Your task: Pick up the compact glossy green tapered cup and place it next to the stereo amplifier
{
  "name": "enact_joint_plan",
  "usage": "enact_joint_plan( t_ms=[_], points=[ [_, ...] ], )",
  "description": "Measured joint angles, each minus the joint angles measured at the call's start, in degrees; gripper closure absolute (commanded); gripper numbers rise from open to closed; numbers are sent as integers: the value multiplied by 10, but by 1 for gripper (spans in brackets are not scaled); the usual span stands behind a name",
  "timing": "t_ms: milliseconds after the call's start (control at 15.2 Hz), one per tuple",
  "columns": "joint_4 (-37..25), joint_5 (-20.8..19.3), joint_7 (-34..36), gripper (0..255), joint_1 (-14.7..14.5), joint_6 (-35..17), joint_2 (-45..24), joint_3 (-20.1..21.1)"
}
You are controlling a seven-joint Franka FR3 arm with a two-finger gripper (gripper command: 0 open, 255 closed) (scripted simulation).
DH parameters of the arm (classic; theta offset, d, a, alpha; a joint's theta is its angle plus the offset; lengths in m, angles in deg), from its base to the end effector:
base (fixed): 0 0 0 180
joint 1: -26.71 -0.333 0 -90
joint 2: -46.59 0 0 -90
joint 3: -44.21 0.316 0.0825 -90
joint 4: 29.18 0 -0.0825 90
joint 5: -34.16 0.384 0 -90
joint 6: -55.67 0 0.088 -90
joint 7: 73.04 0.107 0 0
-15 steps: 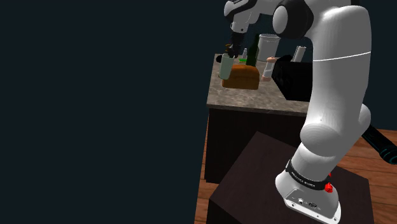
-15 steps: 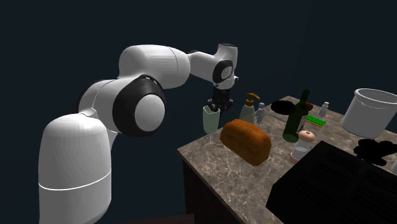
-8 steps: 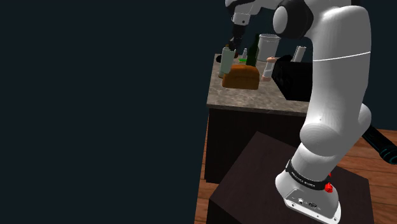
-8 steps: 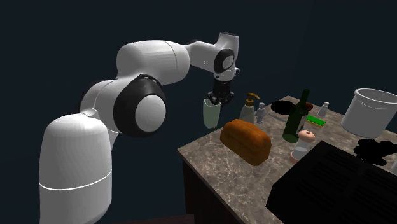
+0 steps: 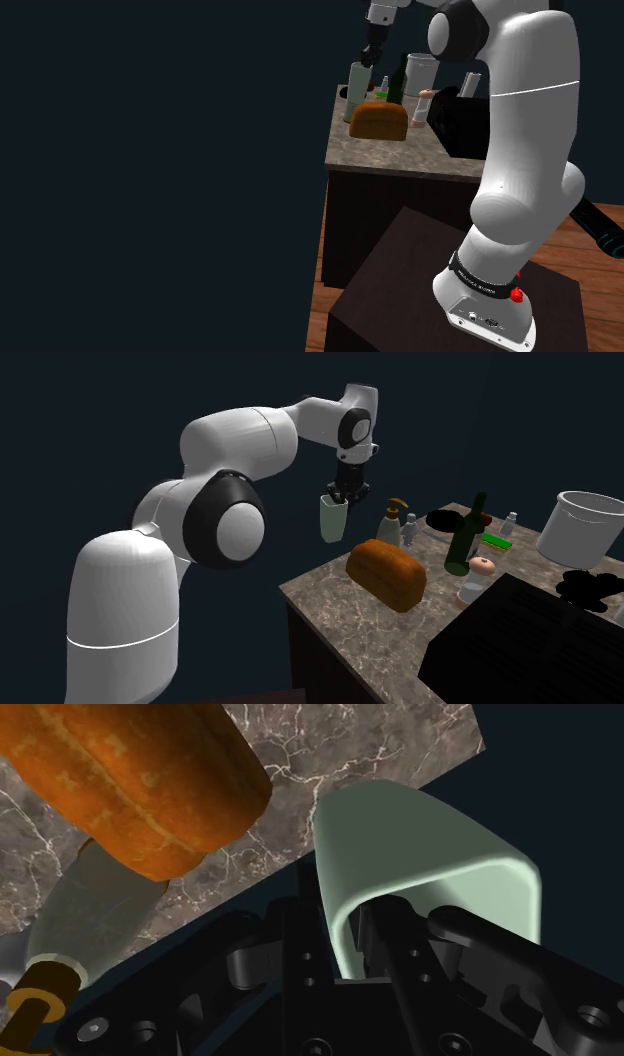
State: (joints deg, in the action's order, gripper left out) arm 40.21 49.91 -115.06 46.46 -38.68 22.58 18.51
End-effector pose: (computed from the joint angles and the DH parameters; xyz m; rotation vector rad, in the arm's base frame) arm 0.5362 -0.4137 0.5627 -3.1023 0.0530 -0.1646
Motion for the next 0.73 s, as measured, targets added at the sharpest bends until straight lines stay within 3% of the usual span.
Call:
enact_joint_plan(
  t_ms=[396, 726],
  points=[
    [-55, 4, 1, 255, 12, 47, -8, -1],
    [58, -22, -41, 255, 15, 15, 72, -21]
  ],
)
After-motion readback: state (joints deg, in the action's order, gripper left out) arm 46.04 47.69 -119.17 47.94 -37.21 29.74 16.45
